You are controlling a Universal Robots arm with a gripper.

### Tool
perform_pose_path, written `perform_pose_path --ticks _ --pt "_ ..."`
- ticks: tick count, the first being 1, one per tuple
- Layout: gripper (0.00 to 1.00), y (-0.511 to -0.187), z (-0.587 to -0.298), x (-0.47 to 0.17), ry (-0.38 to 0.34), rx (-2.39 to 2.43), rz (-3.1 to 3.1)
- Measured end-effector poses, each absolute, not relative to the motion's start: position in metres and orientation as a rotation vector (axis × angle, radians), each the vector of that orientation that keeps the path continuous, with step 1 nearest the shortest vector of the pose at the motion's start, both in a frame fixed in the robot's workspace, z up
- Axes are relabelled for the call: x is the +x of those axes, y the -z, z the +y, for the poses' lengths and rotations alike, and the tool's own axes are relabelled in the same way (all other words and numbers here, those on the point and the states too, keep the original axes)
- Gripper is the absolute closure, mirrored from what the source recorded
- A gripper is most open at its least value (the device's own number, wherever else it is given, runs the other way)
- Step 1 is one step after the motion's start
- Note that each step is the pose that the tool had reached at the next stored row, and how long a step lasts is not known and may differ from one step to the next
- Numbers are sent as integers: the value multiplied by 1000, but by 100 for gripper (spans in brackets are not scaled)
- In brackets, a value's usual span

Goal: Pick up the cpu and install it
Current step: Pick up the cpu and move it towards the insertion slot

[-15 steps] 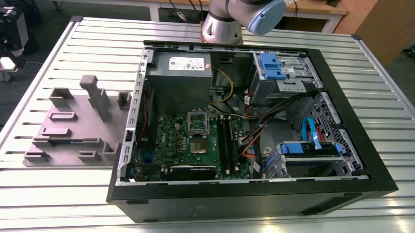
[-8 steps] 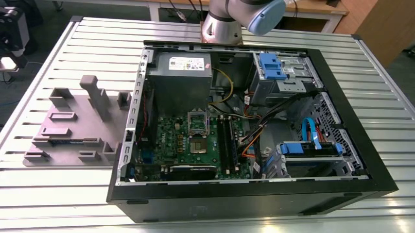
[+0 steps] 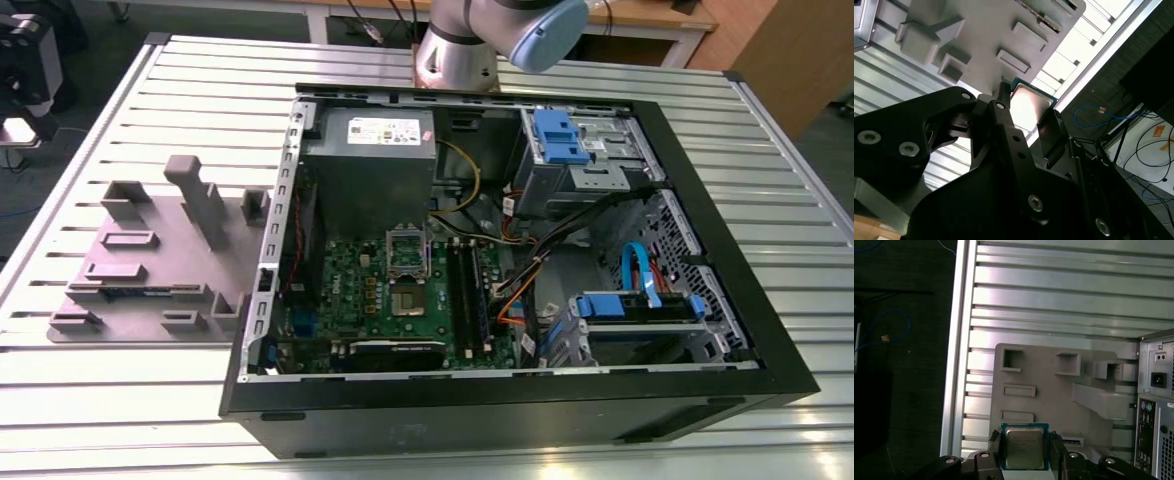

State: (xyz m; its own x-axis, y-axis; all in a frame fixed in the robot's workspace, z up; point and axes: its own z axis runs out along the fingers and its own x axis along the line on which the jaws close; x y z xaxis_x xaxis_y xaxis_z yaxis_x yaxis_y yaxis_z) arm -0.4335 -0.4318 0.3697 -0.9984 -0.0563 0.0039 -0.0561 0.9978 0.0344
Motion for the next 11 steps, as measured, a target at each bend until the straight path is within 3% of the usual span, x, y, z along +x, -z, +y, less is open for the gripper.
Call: perform_pose_path --ticks 11 --pt "53 -370 -432 -428 54 88 -3135"
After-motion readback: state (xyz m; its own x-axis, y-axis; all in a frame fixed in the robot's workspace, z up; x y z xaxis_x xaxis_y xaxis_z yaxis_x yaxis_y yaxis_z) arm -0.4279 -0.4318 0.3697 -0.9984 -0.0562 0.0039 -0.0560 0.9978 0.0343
